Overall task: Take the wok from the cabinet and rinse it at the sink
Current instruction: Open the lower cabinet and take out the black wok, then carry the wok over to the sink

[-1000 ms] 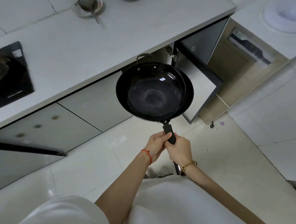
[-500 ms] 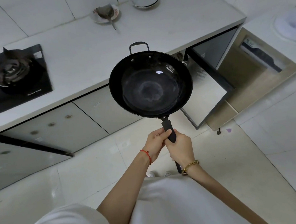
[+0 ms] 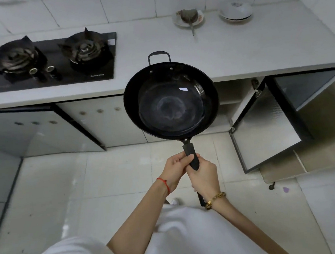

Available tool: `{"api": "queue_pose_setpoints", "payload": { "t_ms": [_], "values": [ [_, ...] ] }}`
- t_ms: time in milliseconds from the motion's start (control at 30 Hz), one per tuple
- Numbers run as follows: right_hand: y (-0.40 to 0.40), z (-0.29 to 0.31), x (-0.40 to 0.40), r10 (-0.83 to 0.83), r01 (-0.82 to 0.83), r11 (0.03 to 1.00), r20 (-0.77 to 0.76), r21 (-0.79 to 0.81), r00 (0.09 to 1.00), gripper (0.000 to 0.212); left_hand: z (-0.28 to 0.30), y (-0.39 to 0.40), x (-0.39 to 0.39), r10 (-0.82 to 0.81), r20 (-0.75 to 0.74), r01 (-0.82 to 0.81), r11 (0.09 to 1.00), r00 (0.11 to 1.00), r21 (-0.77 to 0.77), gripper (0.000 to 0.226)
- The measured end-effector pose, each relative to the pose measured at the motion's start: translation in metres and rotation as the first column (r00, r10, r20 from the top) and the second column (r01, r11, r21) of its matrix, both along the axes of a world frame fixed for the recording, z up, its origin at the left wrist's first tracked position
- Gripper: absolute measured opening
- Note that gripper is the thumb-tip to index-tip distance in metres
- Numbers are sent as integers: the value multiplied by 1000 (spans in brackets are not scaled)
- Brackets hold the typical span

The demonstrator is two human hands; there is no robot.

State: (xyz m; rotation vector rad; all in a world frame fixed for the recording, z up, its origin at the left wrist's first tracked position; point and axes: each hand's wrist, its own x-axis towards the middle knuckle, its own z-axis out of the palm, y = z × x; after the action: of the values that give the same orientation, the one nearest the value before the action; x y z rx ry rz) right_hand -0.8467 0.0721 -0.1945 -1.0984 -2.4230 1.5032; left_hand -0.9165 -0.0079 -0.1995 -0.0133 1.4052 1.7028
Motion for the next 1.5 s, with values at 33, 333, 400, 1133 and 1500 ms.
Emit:
{"api": "queue_pose_setpoints", "payload": {
  "t_ms": [33,333,400,1133,1500],
  "values": [
    [-3,0,-1,30,-30,1000,-7,-5,1000,12,0,-6,2,34,-2,-34,999,999,0,28],
    [-36,-3,-23,342,-343,939,-22,-34,939,12,2,-54,10,370,-34,-371,929,928,-22,26],
    [-45,-3,-30,413,-413,910,-18,-36,911,11,2,-66,10,432,-37,-433,901,901,-27,26],
    [-279,9,-244,825,-825,563,-19,-55,565,13,-1,-303,-150,825,-78,-829,559,560,-34,28],
    [-420,25,-358,891,-893,450,-46,-29,451,16,13,-440,-253,889,-144,-900,436,435,-25,25]
  ]
}}
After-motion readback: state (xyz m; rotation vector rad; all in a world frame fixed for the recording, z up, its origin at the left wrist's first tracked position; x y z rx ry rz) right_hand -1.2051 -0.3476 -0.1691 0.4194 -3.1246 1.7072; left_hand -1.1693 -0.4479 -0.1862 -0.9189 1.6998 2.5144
